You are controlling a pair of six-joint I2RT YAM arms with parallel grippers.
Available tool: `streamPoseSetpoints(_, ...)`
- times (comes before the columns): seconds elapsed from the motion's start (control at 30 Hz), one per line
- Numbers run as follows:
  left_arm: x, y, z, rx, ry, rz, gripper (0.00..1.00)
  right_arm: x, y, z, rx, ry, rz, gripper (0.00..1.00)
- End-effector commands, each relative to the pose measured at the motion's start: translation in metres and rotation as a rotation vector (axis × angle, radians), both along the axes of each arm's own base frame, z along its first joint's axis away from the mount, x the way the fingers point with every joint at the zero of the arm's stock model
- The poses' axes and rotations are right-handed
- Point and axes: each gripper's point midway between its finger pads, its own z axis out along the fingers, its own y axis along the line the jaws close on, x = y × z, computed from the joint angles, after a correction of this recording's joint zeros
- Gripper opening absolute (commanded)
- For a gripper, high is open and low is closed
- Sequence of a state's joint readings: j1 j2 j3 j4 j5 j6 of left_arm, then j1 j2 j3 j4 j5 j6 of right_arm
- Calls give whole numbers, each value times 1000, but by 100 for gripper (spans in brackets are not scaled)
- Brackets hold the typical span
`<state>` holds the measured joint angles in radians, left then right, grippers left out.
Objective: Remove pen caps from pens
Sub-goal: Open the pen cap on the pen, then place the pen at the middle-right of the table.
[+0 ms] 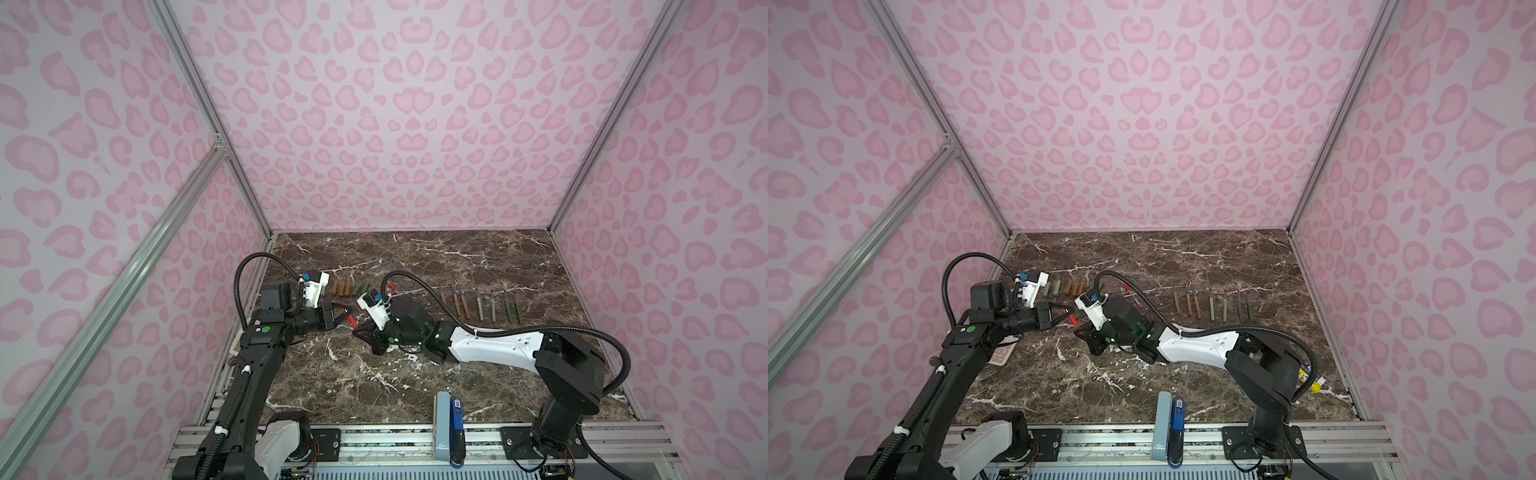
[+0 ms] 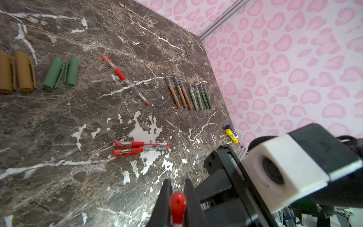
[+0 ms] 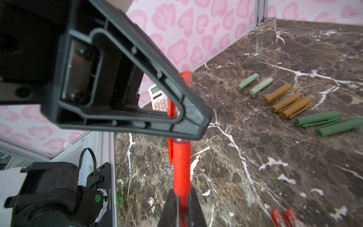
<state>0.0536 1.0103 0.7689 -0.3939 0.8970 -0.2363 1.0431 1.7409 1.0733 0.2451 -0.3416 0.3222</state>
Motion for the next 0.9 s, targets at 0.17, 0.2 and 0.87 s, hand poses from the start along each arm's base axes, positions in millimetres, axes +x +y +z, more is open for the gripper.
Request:
streamPoseSetpoints(0.17,30,15,33,67,-200,69,4,-16,-42,-47,-188,118,-28,0)
streamPoseSetpoints(0.2,30,15,32,67,-198,67,4,-16,-44,-44,-182,115,-28,0)
streamPoseSetpoints(0.87,28,62,-66,470,69,142,4,39,-259,-34,-393,152,-516,0)
